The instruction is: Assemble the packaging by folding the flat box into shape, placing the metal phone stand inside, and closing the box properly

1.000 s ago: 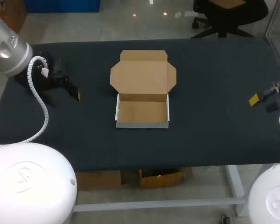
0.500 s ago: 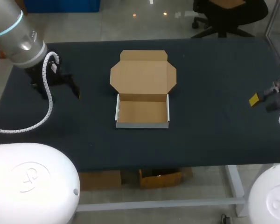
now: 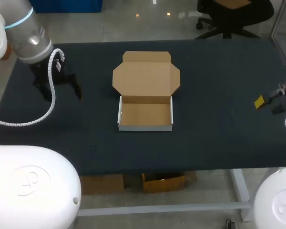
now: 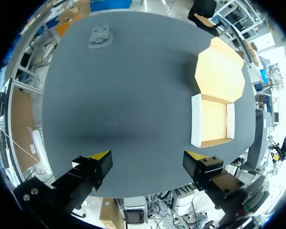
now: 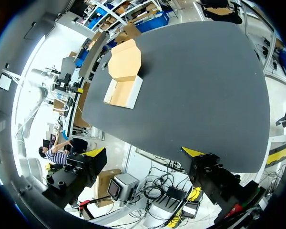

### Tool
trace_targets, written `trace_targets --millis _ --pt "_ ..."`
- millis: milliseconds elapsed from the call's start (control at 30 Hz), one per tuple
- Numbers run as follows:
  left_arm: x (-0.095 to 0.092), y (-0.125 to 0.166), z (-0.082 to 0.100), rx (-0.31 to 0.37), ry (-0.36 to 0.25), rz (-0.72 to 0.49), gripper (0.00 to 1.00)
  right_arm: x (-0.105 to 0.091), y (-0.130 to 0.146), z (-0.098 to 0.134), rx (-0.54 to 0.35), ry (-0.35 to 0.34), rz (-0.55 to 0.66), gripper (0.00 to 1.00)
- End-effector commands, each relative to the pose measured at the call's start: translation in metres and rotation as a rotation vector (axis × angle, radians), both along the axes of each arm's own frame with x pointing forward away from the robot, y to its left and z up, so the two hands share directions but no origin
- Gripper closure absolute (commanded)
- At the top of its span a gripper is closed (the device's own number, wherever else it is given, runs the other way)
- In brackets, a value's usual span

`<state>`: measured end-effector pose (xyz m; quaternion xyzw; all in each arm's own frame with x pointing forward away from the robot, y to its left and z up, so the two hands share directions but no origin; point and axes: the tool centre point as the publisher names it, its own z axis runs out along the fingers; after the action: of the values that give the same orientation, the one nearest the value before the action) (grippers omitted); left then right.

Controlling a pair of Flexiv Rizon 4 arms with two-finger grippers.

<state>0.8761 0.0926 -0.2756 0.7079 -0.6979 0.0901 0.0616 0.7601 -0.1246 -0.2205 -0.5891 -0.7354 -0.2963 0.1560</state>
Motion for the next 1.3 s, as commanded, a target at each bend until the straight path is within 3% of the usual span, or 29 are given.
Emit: trace_targets --millis 33,700,933,1000,1300 --pt "0.002 -0.001 0.001 0.006 0.012 -0.001 0.00 -0.001 -0.001 0.002 0.002 0.002 0.002 0.00" --pt "0.004 -0.001 -0.001 0.008 0.008 0.016 0.00 -0.001 -0.001 0.002 0.002 0.002 0.002 0.00" --pt "0.024 0.001 -0.015 -0.014 -0.011 -0.004 0.00 -0.001 -0.001 0.002 0.002 0.002 0.002 0.00" --pt "0.032 0.001 -0.018 0.023 -0.019 0.003 0.00 -0.001 -0.001 0.002 0.002 0.002 0.002 0.00" --pt "0.066 0.011 -0.033 0.055 -0.029 -0.026 0.00 -0.001 -0.001 0.002 0.002 0.002 0.002 0.00"
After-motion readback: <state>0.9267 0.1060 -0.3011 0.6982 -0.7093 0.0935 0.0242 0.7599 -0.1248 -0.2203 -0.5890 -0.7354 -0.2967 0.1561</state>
